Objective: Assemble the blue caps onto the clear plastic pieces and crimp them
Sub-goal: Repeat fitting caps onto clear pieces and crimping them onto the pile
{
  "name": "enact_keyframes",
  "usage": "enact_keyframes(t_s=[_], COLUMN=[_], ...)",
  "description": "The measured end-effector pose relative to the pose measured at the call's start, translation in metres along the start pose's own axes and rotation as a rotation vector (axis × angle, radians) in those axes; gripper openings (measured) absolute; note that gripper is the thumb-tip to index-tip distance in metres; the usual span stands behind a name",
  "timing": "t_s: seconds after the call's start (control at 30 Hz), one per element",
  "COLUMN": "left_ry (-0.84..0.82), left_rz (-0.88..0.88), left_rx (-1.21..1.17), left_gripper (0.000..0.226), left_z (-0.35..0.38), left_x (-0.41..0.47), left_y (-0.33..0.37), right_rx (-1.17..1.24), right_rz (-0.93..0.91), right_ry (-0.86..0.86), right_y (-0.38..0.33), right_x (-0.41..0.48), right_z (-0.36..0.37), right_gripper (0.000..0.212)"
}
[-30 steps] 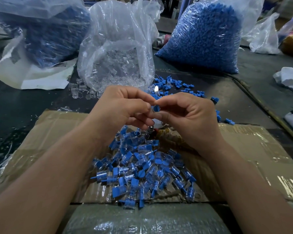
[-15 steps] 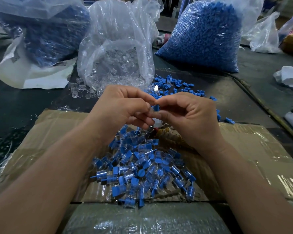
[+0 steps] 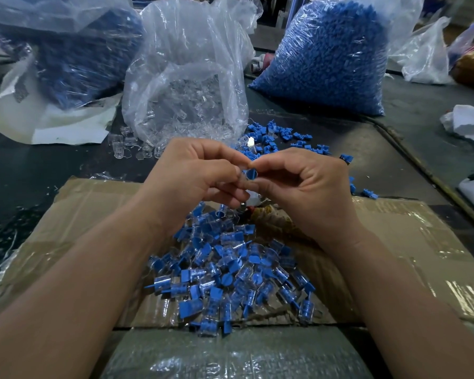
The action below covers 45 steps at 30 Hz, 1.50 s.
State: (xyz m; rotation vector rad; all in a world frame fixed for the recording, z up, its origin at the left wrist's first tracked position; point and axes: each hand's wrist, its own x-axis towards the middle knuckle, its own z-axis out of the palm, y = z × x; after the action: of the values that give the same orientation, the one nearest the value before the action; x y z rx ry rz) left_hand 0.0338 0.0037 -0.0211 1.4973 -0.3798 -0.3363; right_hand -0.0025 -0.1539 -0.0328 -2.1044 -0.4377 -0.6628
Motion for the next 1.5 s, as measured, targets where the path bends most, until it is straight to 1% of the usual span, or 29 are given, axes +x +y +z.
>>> enact_keyframes(t_s=[0.17,0.33,0.4,0.5,0.57,0.6,0.73,0.8,0.83,0.9,0.93,1.07,1.17,1.27,1.4,1.5], left_ry=[0.000,0.011,0.018,0.054,0.091,0.108,0.144,0.158,0.163,0.166,0.167,0.165,0.164,0.158,0.169,0.185], left_rz=[0.023,0.043,0.048,0.056,0.067,0.072,0.084,0.082,0.081,0.080,0.081,0.083,0.082,0.084,0.087,0.094], left_rx=[0.049,0.083,0.072,0.053,0.038,0.028,0.008,-0.001,-0.003,-0.005,-0.004,-0.006,-0.013,-0.017,-0.029,-0.030], left_gripper=[0.008,0.009,0.009,0.010,0.011,0.012,0.013,0.013,0.013,0.013,0.012,0.012,0.013,0.013,0.013,0.013], left_z=[0.001,0.002,0.003,0.001,-0.002,-0.003,-0.005,-0.005,-0.006,-0.006,-0.005,-0.005,-0.005,-0.005,-0.006,-0.007], left_x=[0.000,0.000,0.000,0.002,0.003,0.004,0.005,0.006,0.006,0.007,0.007,0.008,0.008,0.008,0.009,0.010], left_y=[0.000,-0.001,-0.002,-0.003,-0.004,-0.004,-0.005,-0.006,-0.006,-0.006,-0.007,-0.008,-0.008,-0.008,-0.009,-0.010], right_rx=[-0.028,-0.048,-0.043,-0.033,-0.093,-0.139,-0.289,-0.347,-0.382,-0.449,-0.464,-0.503,-0.519,-0.531,-0.665,-0.735], right_rz=[-0.037,-0.037,0.019,0.208,0.320,0.373,0.575,0.595,0.579,0.549,0.550,0.534,0.516,0.500,0.394,0.370], right_ry=[-0.006,-0.039,-0.073,-0.115,-0.187,-0.251,-0.593,-0.716,-0.747,-0.763,-0.760,-0.758,-0.718,-0.667,-0.667,-0.639], right_y=[-0.001,-0.001,0.000,0.005,0.011,0.013,0.016,0.014,0.014,0.013,0.013,0.014,0.015,0.013,0.014,0.016], right_x=[0.000,0.001,0.002,0.006,0.008,0.008,0.005,0.004,0.004,0.005,0.005,0.006,0.006,0.007,0.006,0.006], right_z=[0.000,0.000,-0.003,-0.019,-0.034,-0.042,-0.056,-0.053,-0.051,-0.047,-0.046,-0.045,-0.044,-0.040,-0.031,-0.025], right_gripper=[0.030,0.027,0.026,0.026,0.037,0.044,0.064,0.076,0.084,0.094,0.094,0.077,0.065,0.041,0.016,0.015])
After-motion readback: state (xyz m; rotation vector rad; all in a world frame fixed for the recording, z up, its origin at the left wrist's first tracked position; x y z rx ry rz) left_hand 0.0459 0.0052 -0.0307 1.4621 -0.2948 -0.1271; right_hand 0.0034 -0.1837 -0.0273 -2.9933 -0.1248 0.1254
